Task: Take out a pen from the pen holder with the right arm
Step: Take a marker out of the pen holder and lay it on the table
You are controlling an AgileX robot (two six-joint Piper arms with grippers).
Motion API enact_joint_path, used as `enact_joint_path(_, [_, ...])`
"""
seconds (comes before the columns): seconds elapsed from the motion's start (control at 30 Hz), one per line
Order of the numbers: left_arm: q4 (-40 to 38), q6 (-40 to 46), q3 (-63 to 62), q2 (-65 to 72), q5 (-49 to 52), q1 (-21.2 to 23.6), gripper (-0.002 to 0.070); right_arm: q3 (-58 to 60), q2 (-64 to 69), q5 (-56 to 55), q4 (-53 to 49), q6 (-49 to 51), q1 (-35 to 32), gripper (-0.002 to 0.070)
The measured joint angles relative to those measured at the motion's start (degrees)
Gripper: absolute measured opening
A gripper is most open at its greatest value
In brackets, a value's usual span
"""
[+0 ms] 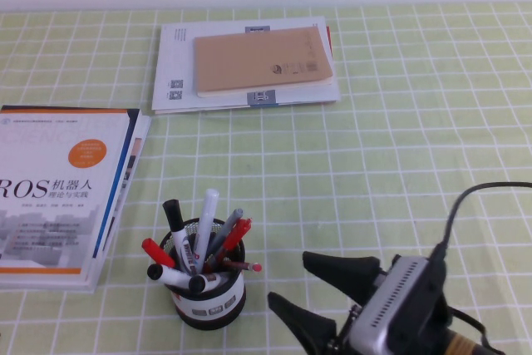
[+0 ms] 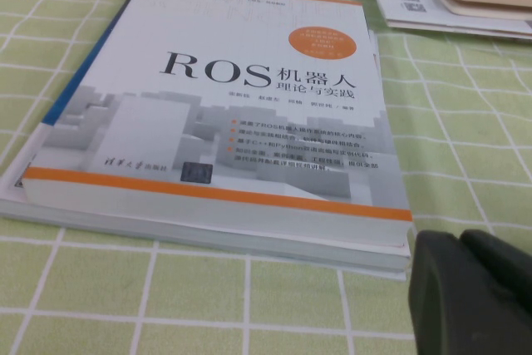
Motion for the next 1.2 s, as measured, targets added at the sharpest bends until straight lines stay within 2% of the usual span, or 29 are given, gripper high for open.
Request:
enact_joint_path(0.57, [0.00, 0.00, 0.00, 0.00, 0.00, 0.00, -0.0008, -5.68, 3.13, -0.23, -2.29, 2.43, 0.00, 0.0418])
enact_joint_path(1.2, [0.00, 0.00, 0.00, 0.00, 0.00, 0.00, -0.0008, -11.79, 7.44, -0.23, -0.16, 2.43, 0.00, 0.0419])
